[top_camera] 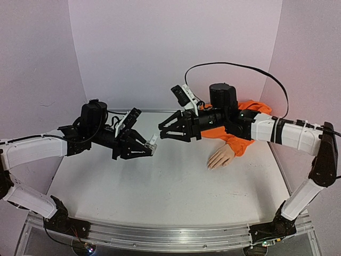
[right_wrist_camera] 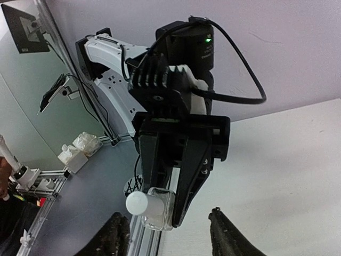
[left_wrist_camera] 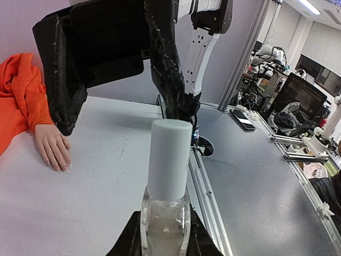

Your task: Paint the nails

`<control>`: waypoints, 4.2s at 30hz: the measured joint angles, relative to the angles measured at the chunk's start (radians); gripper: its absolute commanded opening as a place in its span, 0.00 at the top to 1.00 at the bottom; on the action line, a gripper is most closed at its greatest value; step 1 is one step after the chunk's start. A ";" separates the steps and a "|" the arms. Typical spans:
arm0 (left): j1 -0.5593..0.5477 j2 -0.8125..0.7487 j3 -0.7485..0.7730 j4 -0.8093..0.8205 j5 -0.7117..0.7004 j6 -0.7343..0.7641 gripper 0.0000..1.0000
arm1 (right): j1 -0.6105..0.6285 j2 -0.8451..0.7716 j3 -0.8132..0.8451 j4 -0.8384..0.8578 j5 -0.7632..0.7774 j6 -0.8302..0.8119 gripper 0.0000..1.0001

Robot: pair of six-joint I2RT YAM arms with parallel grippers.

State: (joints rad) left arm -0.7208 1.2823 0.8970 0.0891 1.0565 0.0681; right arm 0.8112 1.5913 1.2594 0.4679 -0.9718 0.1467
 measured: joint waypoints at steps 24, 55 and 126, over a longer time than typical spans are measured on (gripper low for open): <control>0.000 0.002 0.000 -0.001 0.023 -0.015 1.00 | 0.065 0.072 0.053 0.029 -0.060 -0.003 0.84; 0.042 -0.239 -0.266 -0.016 -0.999 0.037 1.00 | 0.310 0.458 0.321 0.190 1.098 0.480 1.00; 0.030 -0.015 -0.042 0.067 -0.051 -0.051 1.00 | 0.097 0.071 0.049 0.099 0.149 0.026 1.00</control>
State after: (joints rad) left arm -0.6910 1.2671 0.8555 0.1562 1.0050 0.0170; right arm 0.9085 1.6627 1.3083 0.5667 -0.8227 0.1722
